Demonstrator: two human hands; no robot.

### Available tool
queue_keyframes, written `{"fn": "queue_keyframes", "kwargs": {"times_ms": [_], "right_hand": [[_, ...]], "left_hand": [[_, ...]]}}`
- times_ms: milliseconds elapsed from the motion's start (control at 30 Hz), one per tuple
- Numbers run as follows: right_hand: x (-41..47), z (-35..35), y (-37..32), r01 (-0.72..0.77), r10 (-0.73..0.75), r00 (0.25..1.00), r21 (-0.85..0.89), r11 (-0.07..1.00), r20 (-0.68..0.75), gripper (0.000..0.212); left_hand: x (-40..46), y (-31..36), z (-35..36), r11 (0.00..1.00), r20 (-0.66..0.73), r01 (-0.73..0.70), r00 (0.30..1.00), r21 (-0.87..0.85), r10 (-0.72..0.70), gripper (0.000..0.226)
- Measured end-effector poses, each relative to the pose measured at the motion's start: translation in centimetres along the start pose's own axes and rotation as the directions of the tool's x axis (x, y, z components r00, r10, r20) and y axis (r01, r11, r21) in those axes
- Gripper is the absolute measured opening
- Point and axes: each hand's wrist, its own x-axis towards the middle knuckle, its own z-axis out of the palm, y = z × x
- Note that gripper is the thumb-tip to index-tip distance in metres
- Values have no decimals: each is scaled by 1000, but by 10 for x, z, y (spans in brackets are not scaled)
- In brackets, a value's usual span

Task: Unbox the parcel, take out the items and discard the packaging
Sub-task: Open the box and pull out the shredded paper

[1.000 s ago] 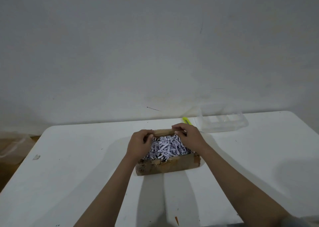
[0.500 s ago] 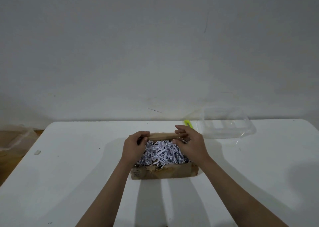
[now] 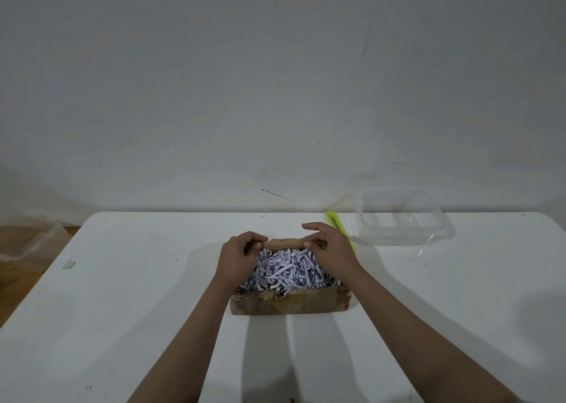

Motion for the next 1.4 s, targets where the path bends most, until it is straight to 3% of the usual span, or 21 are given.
{"fn": "queue_keyframes", "kwargs": {"times_ms": [200,633,900,1067,1167,1400], "right_hand": [[-2,1,-4,12,-10,1000,-88,996,20,25],[-13,-12,-18,77,-74,996,-63,995,50,25],[-39,-17,-32,205,-206,978,-282,937,29,31],[-41,-5,-32,40,16,995,-518,854,102,48],[-35,-2,-32,9,85,987,-572,820,137,58],[-22,-3,-45,2,184,942,-552,834,282,69]], "left_hand": [[0,4,0,999,19,29,999,-16,-29,23],[-5,12,-13,999,81,14,997,-33,-12,22],[-35,38,-16,974,-50,-184,980,129,191,16],[-40,28,-7,965,78,-15,997,262,-6,35],[-37,33,-10,946,175,43,979,320,-104,44],[-13,49,-12,930,478,282,799,237,-364,47]]}}
